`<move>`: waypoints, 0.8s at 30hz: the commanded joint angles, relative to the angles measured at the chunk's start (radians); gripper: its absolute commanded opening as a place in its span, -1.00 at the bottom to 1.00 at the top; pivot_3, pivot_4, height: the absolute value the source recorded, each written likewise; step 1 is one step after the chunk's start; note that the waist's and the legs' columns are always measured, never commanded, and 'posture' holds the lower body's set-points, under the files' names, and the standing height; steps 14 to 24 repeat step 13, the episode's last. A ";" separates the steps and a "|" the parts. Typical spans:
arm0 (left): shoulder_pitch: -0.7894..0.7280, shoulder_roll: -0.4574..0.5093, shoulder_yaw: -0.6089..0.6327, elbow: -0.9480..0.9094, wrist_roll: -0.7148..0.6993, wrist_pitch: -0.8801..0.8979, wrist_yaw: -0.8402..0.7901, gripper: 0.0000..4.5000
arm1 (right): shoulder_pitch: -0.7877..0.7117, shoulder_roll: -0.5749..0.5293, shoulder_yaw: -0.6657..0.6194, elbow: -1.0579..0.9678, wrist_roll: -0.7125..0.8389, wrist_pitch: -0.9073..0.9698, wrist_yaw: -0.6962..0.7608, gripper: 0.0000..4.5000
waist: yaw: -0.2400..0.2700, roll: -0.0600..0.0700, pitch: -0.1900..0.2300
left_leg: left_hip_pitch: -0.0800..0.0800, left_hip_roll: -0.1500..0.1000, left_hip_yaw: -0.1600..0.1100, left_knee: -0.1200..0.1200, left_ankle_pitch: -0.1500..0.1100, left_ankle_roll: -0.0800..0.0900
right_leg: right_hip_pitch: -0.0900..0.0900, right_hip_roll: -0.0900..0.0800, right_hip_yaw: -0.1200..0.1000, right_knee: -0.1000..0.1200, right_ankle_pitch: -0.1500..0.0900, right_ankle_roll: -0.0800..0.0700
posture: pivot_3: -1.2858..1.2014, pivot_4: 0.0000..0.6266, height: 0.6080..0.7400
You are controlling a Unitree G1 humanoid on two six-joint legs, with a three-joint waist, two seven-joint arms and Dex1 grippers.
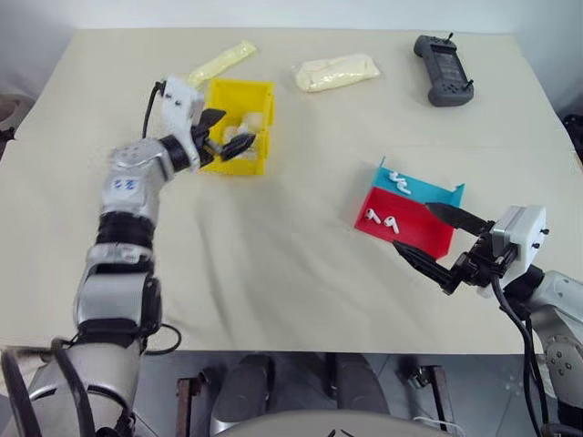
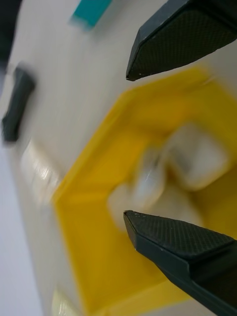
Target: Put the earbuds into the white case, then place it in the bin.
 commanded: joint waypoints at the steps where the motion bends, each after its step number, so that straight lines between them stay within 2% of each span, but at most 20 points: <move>1: 0.092 0.103 -0.007 -0.208 -0.034 0.016 -0.141 0.99 | -0.013 -0.046 0.003 0.003 0.016 -0.008 0.070 1.00 | -0.001 0.000 0.000 | 0.000 0.000 0.000 0.000 0.000 0.000 | 0.000 0.000 0.000 0.000 0.000 0.000 | 0.03 -0.52 1.00; 4: 0.258 0.203 0.013 -0.376 -0.066 0.011 -0.239 0.99 | -0.027 -0.108 0.033 0.049 -0.005 -0.022 0.168 1.00 | -0.002 0.000 0.000 | 0.001 0.000 0.000 0.001 0.000 0.000 | 0.002 0.000 0.000 -0.001 0.000 0.000 | 0.03 -0.52 1.00; 8: 0.442 0.249 0.073 -0.549 -0.136 0.070 -0.252 0.99 | -0.069 -0.132 0.035 0.143 -0.028 -0.057 0.217 1.00 | 0.006 0.000 0.000 | 0.001 0.000 -0.002 0.001 0.000 0.000 | 0.003 -0.002 0.000 -0.001 0.000 0.000 | 0.03 -0.52 1.00; 11: 0.560 0.241 0.108 -0.644 -0.139 0.066 -0.200 0.99 | -0.113 -0.139 0.049 0.184 -0.046 -0.065 0.235 1.00 | 0.008 0.000 0.000 | 0.001 0.001 -0.001 0.001 0.000 0.001 | 0.003 -0.002 0.001 -0.002 0.000 0.000 | 0.03 -0.52 1.00; 13: 0.598 0.233 0.108 -0.680 -0.119 0.041 -0.169 0.99 | -0.130 -0.136 0.053 0.195 -0.049 -0.064 0.236 1.00 | 0.011 0.000 0.000 | 0.001 0.001 -0.001 0.001 0.000 0.001 | 0.003 -0.001 0.000 -0.002 0.000 0.000 | 0.03 -0.52 1.00; 24: 0.598 0.233 0.108 -0.680 -0.119 0.041 -0.169 0.99 | -0.130 -0.136 0.053 0.195 -0.049 -0.064 0.236 1.00 | 0.011 0.000 0.000 | 0.001 0.001 -0.001 0.001 0.000 0.001 | 0.003 -0.001 0.000 -0.002 0.000 0.000 | 0.03 -0.52 1.00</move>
